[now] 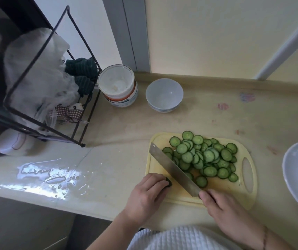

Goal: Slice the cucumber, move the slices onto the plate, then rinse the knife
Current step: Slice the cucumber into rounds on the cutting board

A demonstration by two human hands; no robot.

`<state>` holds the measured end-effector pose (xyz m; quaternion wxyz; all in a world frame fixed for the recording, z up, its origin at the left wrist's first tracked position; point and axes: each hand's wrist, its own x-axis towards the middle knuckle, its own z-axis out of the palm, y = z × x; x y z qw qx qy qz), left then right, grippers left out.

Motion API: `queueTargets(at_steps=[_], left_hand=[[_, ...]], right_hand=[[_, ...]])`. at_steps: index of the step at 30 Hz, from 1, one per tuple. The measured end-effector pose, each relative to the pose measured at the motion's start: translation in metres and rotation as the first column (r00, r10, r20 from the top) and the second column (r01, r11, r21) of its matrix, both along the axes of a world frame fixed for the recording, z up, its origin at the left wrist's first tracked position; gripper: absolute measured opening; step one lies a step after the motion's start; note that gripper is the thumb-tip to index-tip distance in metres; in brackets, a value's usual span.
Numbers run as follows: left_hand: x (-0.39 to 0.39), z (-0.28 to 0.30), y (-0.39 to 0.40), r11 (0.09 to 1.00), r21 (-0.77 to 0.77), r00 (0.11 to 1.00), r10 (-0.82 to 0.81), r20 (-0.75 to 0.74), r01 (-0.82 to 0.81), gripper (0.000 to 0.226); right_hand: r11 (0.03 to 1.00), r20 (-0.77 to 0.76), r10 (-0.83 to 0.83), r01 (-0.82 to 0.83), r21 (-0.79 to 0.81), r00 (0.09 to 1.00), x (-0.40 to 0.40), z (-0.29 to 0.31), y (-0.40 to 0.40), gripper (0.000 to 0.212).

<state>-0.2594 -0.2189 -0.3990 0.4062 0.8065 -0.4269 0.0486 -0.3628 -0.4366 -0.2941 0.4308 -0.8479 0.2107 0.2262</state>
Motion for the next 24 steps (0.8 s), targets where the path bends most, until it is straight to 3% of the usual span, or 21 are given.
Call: queueTargets(at_steps=[4,8,11,24], left_hand=[[-0.002,-0.003,-0.004,1.0,-0.004,0.999,0.016,0.031,-0.016,0.01],[-0.004,-0.003,-0.002,1.0,0.017,0.997,0.01,0.073,-0.012,0.011],[-0.003,-0.002,-0.003,1.0,0.022,0.996,0.018,0.084,-0.02,0.011],[-0.006,-0.003,-0.006,0.999,0.002,0.995,0.035,0.094,-0.036,0.006]], right_hand=[[0.999,0.032,0.04,-0.04,-0.005,0.999,-0.004,0.008,0.013,0.045],[0.997,0.097,0.054,-0.049,-0.058,0.994,-0.012,0.004,0.015,0.071],[0.996,0.113,0.055,-0.047,-0.075,0.992,-0.017,-0.001,0.013,0.079],[0.993,0.108,0.089,-0.08,-0.09,0.99,-0.017,0.009,0.013,0.069]])
